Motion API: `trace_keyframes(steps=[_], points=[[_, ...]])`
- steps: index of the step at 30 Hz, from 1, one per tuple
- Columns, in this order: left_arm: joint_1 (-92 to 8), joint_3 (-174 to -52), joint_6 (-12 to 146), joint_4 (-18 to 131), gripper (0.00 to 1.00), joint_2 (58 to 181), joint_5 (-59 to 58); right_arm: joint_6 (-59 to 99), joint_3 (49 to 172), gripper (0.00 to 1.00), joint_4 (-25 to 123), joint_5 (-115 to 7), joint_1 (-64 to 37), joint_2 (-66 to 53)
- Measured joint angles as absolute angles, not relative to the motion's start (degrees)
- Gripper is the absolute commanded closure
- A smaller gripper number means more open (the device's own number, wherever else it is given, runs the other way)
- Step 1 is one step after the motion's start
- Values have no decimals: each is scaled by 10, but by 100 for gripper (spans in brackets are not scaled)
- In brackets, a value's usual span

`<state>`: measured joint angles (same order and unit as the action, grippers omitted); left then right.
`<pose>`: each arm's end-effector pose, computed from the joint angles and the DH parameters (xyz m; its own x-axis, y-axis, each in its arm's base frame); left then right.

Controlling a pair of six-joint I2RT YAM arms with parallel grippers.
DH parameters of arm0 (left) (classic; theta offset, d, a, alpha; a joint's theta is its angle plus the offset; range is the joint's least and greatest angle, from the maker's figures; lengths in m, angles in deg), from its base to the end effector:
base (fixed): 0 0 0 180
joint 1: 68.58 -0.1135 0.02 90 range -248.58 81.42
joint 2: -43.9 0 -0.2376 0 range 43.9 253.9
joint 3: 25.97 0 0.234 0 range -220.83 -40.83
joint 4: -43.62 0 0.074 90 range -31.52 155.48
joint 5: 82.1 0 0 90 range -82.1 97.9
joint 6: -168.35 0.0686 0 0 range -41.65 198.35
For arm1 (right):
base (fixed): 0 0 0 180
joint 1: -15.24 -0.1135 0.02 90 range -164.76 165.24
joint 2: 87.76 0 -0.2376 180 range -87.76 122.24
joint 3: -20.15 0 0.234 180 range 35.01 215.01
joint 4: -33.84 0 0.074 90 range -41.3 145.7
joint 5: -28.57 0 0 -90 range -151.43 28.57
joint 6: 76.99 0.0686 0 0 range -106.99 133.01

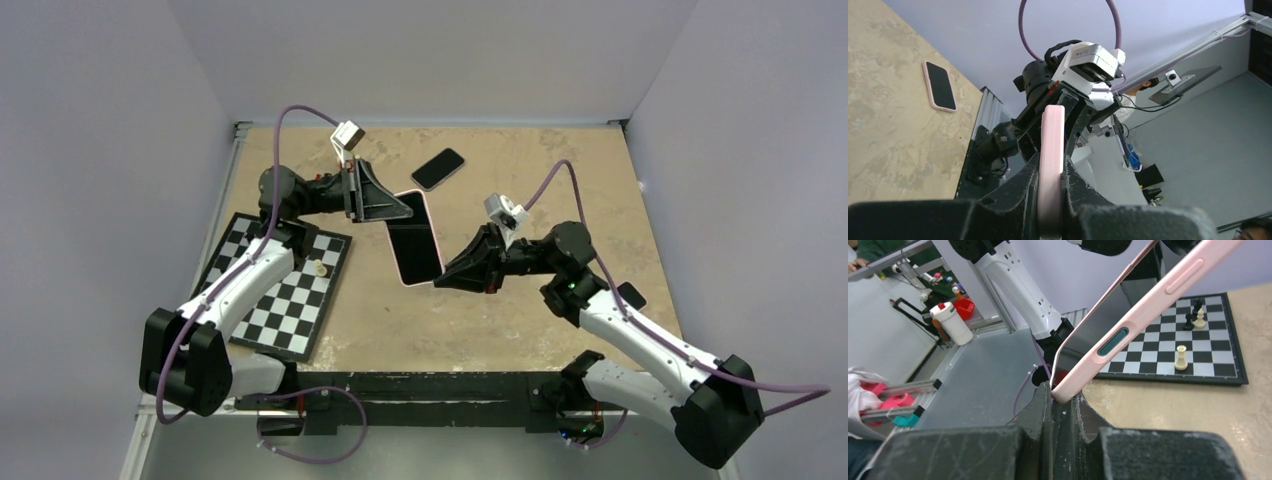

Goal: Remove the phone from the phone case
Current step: Remove the phone case from the phone.

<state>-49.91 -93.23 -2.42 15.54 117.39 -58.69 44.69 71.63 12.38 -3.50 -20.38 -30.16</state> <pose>0.2442 -0.1490 0.3536 -0.8655 -0.1215 -0.4860 0.4979 -0.1010 -0.8614 0.1546 0.1823 0.3184 -0.3283 0.1078 -0.9384 -0.9414 -0.1186 0.3157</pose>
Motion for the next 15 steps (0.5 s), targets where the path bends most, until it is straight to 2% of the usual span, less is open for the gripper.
trace_keyframes(steps=[5, 15], points=[[-487, -921, -80, 108, 100, 1174, -582, 423, 717, 100, 116, -22, -211, -314], [-457, -917, -106, 146, 100, 1169, -577, 433, 736, 100, 21, 82, -224, -269]])
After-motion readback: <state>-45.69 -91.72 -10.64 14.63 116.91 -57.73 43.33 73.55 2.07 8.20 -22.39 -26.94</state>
